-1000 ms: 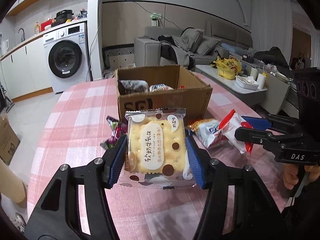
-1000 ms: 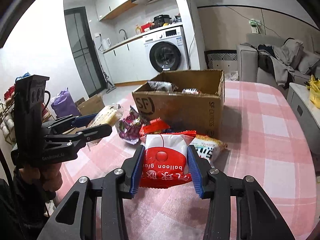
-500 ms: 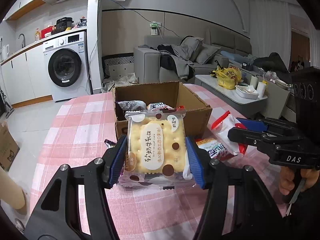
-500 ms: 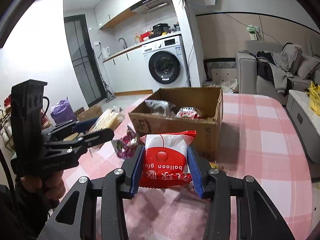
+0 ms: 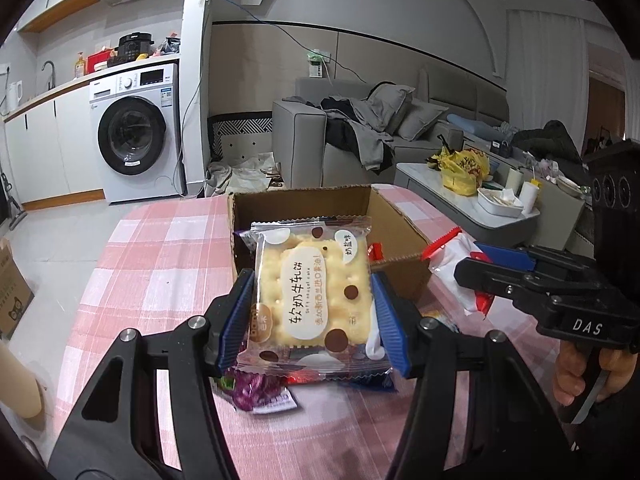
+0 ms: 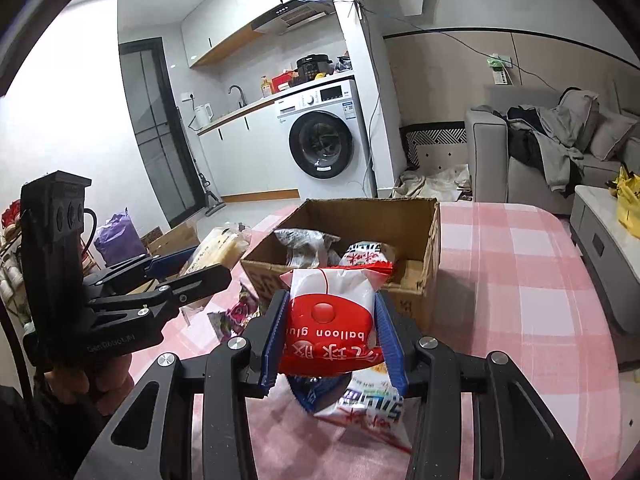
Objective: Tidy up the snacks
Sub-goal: 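Lift both packs and lower them into the SF box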
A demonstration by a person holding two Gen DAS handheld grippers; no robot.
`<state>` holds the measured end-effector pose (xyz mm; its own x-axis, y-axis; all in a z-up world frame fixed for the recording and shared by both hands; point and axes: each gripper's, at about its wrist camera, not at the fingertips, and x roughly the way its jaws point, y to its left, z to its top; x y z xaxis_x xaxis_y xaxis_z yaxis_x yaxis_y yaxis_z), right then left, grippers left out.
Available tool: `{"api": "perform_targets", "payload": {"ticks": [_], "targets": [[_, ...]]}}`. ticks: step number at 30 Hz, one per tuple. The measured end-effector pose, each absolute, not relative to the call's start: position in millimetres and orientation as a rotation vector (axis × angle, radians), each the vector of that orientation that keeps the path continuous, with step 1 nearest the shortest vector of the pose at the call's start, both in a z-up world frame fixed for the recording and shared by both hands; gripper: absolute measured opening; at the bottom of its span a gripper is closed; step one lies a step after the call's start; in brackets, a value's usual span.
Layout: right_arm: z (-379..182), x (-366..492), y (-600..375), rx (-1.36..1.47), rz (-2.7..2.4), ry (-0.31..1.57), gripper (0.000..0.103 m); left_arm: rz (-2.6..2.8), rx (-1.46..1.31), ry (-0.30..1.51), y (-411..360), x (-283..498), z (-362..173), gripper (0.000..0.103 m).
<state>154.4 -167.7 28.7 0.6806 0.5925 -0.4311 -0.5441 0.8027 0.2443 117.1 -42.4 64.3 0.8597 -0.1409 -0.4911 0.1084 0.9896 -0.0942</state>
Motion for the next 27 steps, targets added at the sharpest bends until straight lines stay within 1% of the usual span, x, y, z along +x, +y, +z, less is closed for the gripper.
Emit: {"api": "perform_targets", "payload": {"ticks": [13,27], "targets": [[40.0,188.6,-163.9,0.129,0.613,0.516,0.043,-0.116,-0.083,0.505,-32.0,169.2,71.8,0.055],[36.5,228.6,-159.7,0.173,0.592,0.537,0.043,-0.122,-0.053,0.528,-37.8,225.8,58.0,0.055]]}}
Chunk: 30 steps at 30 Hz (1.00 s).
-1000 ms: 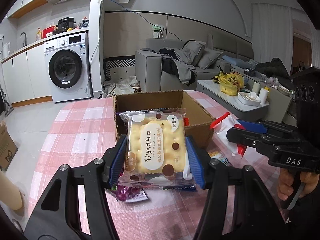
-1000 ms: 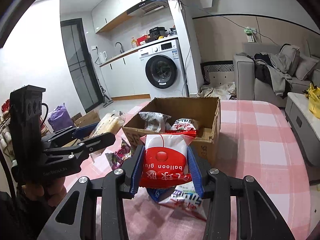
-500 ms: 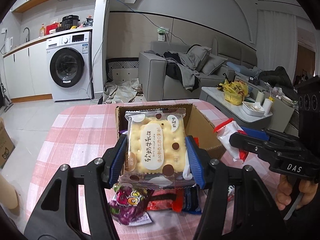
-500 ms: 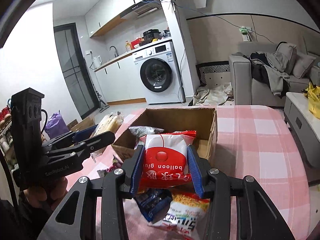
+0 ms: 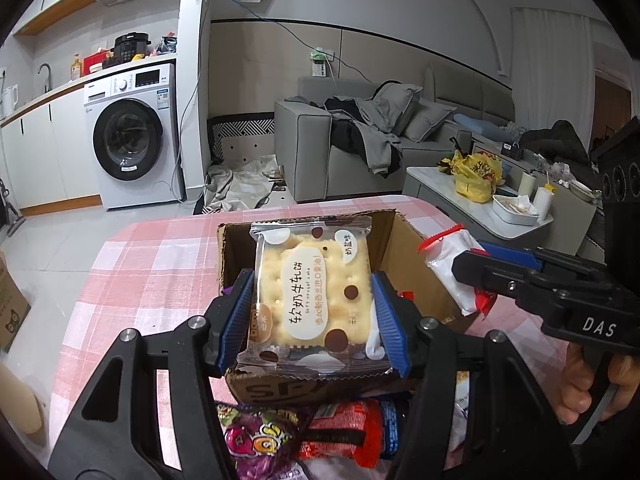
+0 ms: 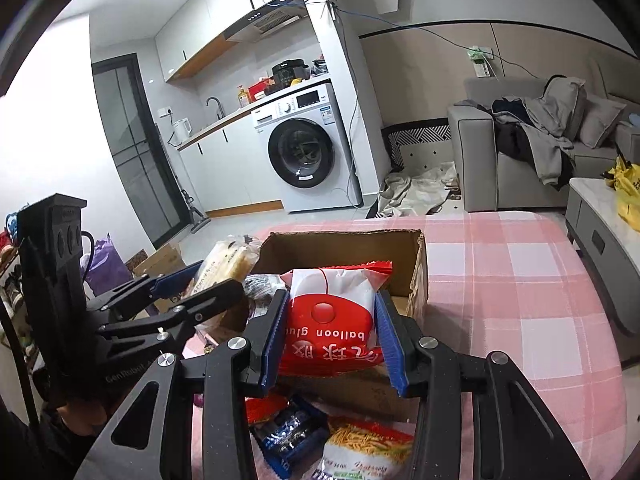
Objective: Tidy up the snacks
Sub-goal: 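Lift both packs and lower them into the SF box, then open both tools to release the packs and withdraw from the box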
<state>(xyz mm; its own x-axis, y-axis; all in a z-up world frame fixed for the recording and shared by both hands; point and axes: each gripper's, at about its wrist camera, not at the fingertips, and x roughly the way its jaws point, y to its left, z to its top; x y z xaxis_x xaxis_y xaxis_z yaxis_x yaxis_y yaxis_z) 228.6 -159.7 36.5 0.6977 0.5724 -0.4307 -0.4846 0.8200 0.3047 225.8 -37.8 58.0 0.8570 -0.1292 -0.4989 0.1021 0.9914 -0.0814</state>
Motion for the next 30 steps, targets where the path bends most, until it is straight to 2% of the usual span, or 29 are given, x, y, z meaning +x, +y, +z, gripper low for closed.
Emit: {"api": "perform_targets", "payload": {"ticks": [30], "targets": [[12.3,274.0,-140.7,0.137,0.558,0.624,0.043,-0.102,-0.016,0.590,-52.4,290.2,8.9,0.053]]}}
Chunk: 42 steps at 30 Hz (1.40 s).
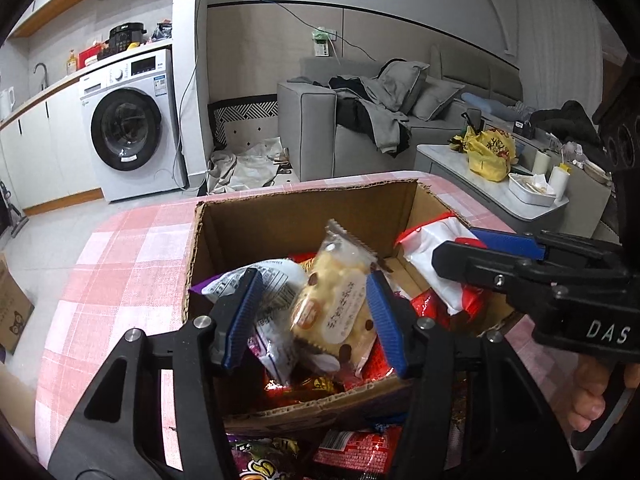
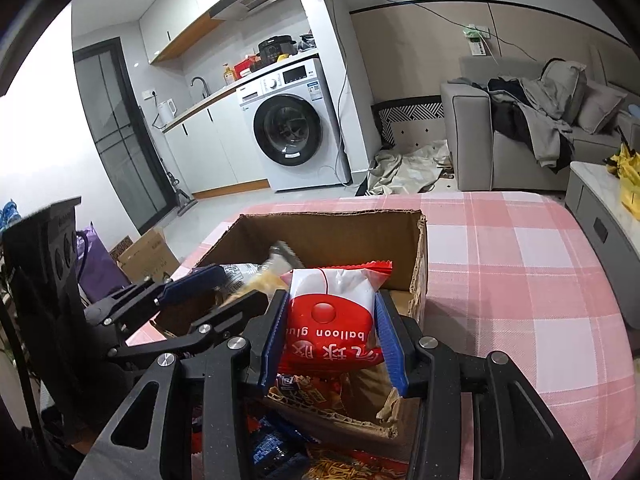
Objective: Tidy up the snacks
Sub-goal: 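Open both tools to release the packs and withdraw from the box, then move both tools toward the remaining snacks in front of the box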
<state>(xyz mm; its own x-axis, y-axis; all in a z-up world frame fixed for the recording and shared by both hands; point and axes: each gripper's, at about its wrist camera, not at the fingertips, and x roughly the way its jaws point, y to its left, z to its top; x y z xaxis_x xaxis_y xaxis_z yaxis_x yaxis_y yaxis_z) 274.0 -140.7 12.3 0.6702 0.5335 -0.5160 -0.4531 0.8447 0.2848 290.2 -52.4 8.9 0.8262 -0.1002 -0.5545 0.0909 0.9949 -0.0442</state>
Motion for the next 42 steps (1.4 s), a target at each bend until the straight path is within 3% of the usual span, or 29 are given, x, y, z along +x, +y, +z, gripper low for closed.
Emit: {"api": "perform_targets", "payload": {"ticks": [3,6,8,10,13,28,42], "targets": [[15.1,271.3,-142.3,0.128,0.550,0.603,0.048,-0.106,-0.037,0.593,-48.9,287.6,12.9,0.055],[20.9,263.1,-148.7,0.127,0.544,0.573,0.058,-0.101,-0.054,0.592,-45.9,278.2,20.1,0.078],[24.8,256.5,-154.2,0.116,0.540,0.562,0.064,-0.108,-0.065,0.569,-40.9,265.5,27.2,0.081],[27.2,247.3,-159.2,0.106,0.536,0.555,0.087,-0.109,-0.068,0.568,-37.7,254.9,31.3,0.088],[29.0,232.6,-165.2,0.096,0.541,0.557,0.101,-0.092,-0.061,0.554,-32.8,230.8,36.4,0.102],[5.9,181.8,-191.1,0.081,0.471,0.643,0.103,-0.036,-0.058,0.540,-6.4,129.3,29.6,0.102],[-23.6,183.1,-189.1,0.058,0.485,0.747,0.103,-0.002,-0.075,0.639,6.9,137.2,-7.3,0.102]]}}
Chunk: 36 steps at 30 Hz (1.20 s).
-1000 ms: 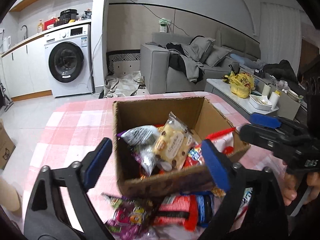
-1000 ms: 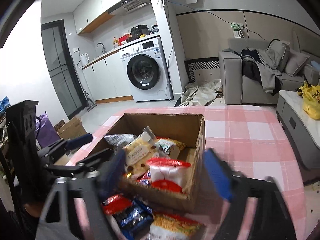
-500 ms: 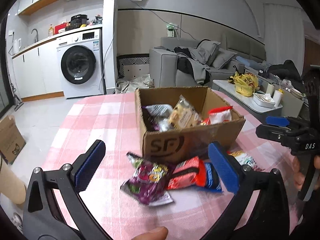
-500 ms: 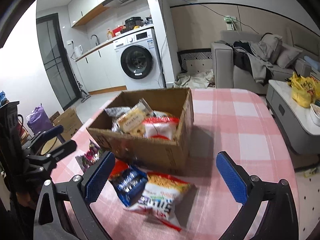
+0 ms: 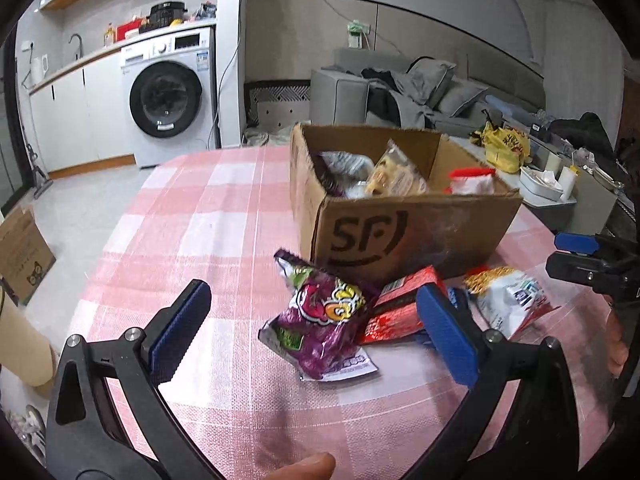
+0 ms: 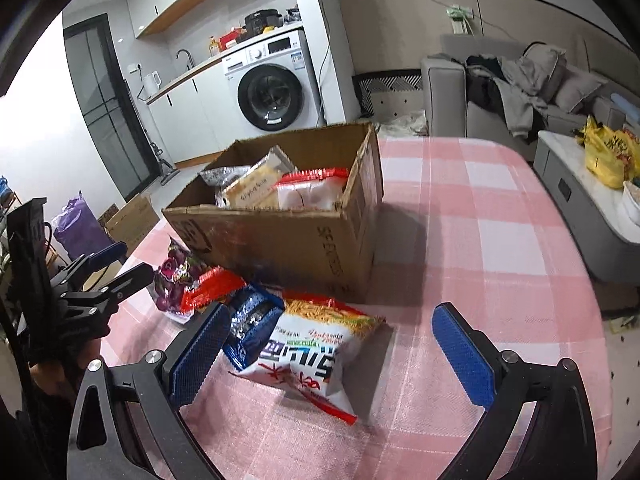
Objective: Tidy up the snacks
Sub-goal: 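Move both tools toward the remaining snacks in front of the box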
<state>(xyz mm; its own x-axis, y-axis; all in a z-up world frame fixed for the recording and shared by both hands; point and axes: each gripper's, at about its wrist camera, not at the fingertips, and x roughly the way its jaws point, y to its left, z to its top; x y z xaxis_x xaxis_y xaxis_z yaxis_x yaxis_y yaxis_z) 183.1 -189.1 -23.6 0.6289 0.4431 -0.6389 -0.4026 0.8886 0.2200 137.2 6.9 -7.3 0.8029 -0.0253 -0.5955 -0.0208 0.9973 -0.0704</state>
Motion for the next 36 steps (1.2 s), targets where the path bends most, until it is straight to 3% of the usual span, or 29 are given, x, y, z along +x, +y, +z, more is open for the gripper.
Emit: {"api": "perform_targets", "payload": {"ticks": [36], "targets": [[-78.6,202.6,-165.5,0.007,0.526,0.925,0.103,0.056,-0.133,0.827,24.1,188.0,-66.3,0.102]]}}
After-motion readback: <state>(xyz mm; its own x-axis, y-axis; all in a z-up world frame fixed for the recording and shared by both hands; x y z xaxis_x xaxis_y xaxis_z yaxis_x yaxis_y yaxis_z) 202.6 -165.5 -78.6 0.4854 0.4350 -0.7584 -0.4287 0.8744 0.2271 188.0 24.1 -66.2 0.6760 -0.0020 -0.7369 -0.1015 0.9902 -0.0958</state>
